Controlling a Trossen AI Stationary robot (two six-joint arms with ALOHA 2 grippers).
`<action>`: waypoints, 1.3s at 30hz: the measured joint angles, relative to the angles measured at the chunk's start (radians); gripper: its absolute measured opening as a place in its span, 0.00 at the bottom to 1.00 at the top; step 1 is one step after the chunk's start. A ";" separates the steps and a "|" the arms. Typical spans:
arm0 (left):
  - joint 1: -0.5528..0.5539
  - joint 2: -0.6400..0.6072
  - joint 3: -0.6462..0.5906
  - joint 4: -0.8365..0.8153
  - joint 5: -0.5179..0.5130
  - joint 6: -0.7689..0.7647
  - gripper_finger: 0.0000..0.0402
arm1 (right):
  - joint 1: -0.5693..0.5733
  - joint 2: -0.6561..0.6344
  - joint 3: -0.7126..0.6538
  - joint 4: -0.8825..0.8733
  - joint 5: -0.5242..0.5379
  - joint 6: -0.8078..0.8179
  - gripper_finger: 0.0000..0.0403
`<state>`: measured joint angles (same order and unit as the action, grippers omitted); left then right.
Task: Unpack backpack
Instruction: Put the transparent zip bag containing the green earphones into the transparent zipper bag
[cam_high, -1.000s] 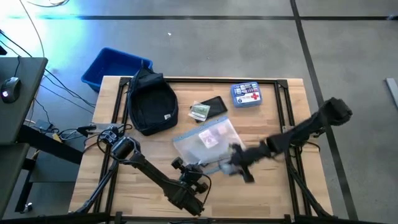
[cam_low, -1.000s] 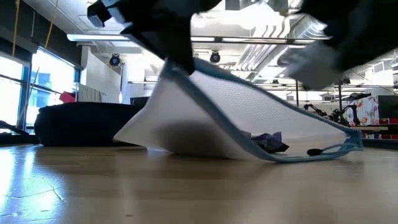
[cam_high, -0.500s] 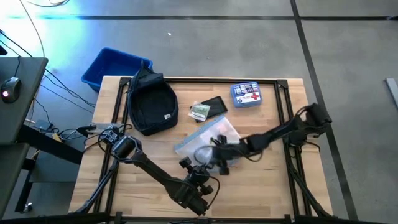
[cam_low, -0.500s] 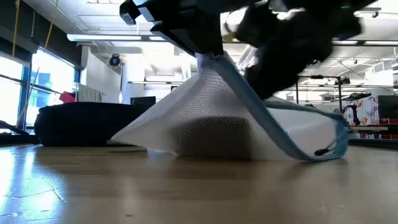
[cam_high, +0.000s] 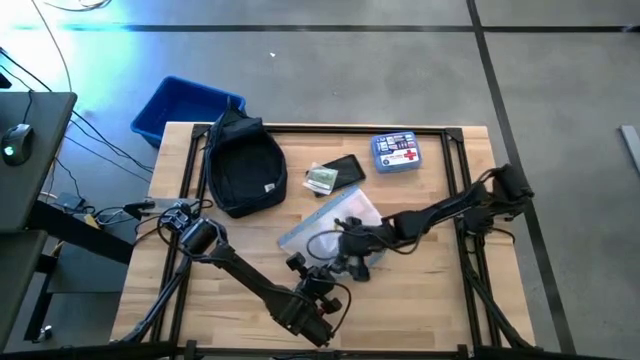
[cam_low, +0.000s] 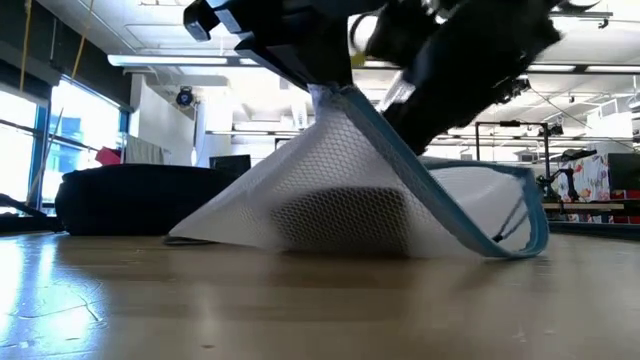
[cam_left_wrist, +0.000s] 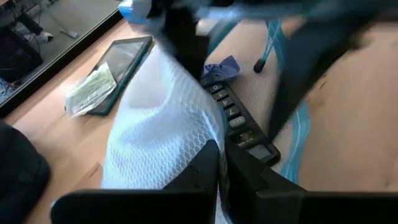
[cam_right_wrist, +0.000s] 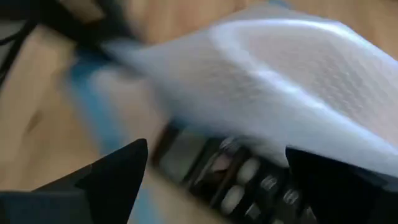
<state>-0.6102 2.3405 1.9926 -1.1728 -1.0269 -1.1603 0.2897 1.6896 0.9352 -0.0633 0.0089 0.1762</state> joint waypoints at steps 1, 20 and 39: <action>0.000 0.000 0.000 -0.006 0.002 -0.005 0.00 | 0.020 -0.021 0.000 -0.040 -0.011 -0.023 0.91; -0.005 0.000 0.001 -0.275 0.336 -0.107 0.00 | -0.263 -0.212 0.000 -0.085 0.190 -0.282 0.78; -0.015 0.000 0.001 -0.272 0.341 -0.058 0.00 | -0.578 0.398 0.260 0.079 0.089 -0.172 0.77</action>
<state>-0.6250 2.3409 1.9934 -1.4452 -0.6857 -1.2179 -0.2880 2.0873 1.1955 0.0156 0.0977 0.0045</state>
